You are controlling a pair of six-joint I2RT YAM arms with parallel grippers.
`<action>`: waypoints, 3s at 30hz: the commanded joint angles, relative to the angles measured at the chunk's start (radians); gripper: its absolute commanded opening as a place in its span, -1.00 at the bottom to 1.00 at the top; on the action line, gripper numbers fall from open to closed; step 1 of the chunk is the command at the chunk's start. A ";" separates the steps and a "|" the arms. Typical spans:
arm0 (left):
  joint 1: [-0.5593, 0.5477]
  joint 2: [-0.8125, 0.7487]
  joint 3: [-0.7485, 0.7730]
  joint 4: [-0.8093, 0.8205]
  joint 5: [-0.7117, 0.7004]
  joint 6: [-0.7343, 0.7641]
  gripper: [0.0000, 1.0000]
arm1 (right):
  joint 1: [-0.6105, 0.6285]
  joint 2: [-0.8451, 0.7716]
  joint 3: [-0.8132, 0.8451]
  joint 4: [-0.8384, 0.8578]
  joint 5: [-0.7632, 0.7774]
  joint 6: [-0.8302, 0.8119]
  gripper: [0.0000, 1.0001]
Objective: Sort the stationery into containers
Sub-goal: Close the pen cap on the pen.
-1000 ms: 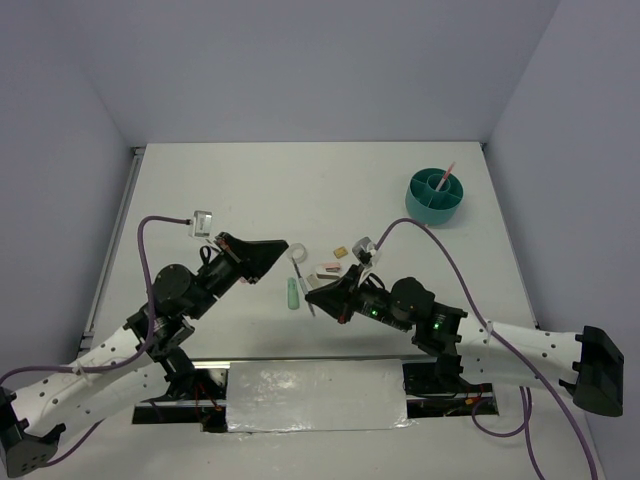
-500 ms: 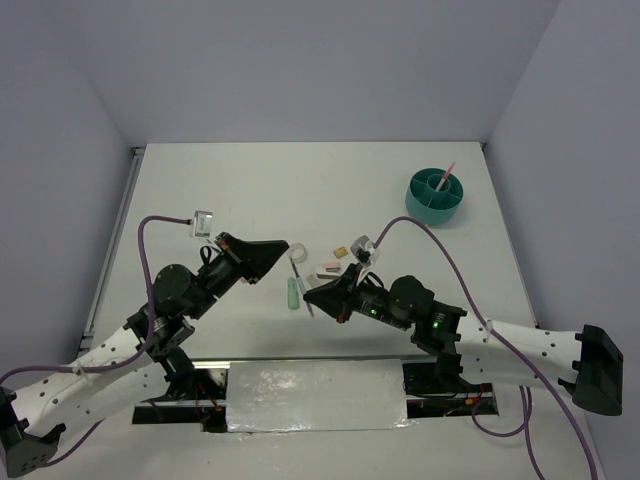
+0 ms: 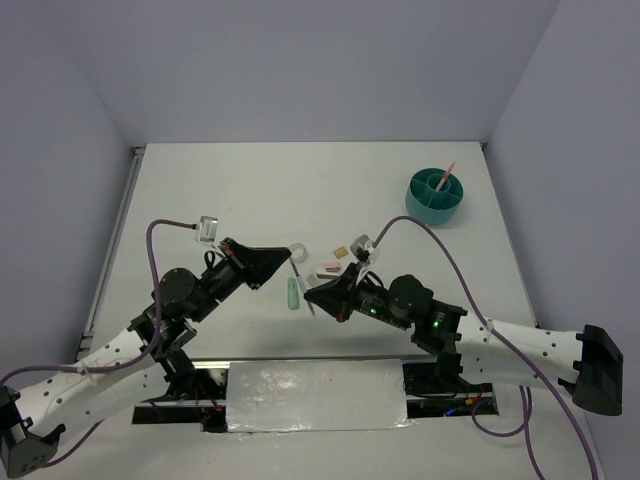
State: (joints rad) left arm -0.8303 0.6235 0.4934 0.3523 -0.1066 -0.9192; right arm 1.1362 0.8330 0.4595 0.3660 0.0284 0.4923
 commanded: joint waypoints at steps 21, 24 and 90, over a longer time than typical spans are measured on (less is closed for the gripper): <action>0.002 -0.001 0.022 0.031 0.076 0.066 -1.00 | 0.000 0.034 0.172 -0.007 0.093 -0.113 -1.00; 0.002 0.013 0.037 0.002 0.099 0.115 -1.00 | -0.004 0.020 0.191 -0.027 0.097 -0.127 -1.00; 0.002 0.042 0.140 0.011 0.294 0.241 -0.85 | -0.015 0.097 0.254 -0.064 -0.058 -0.159 -1.00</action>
State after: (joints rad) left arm -0.8272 0.6720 0.5690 0.3199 0.1913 -0.7040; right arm 1.1210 0.9394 0.6872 0.2680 -0.0090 0.3431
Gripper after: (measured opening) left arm 0.202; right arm 0.160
